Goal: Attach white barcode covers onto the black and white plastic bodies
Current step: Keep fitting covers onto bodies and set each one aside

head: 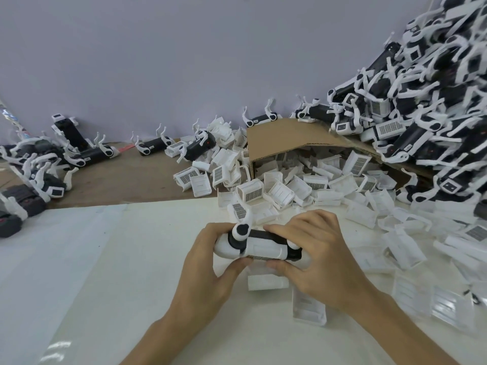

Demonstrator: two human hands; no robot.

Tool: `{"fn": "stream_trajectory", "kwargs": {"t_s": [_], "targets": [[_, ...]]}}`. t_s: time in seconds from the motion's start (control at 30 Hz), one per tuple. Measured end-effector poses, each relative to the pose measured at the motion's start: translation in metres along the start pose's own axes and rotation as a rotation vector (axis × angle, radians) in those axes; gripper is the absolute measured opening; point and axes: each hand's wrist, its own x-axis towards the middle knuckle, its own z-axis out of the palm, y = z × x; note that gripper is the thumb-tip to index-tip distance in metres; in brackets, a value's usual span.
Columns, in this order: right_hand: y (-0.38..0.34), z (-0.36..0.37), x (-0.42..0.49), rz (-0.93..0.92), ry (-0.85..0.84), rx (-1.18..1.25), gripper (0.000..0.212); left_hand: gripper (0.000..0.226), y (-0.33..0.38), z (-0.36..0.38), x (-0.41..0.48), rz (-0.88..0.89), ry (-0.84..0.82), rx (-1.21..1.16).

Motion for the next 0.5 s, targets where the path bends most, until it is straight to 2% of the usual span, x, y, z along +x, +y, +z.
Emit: {"fn": "stream_trajectory", "kwargs": {"t_s": [0.2,0.3,0.4,0.47,0.5], "targets": [[0.001,0.000,0.001,0.012,0.002,-0.009,0.043,0.055,-0.005,0.001,0.004,0.021,-0.009,0.021],[0.001,-0.003,0.005,0.059,0.019,0.033,0.040,0.071,-0.004,0.001,0.005,0.010,0.019,0.024],[0.000,-0.018,0.012,0.287,0.153,0.304,0.026,0.081,-0.005,0.002,0.005,0.028,0.013,0.040],[0.005,-0.029,0.016,0.461,0.242,0.618,0.021,0.075,-0.007,0.003,0.006,0.010,-0.025,0.039],[0.009,-0.035,0.018,0.561,0.268,0.755,0.025,0.070,-0.007,0.003,0.006,0.003,-0.053,0.032]]}}
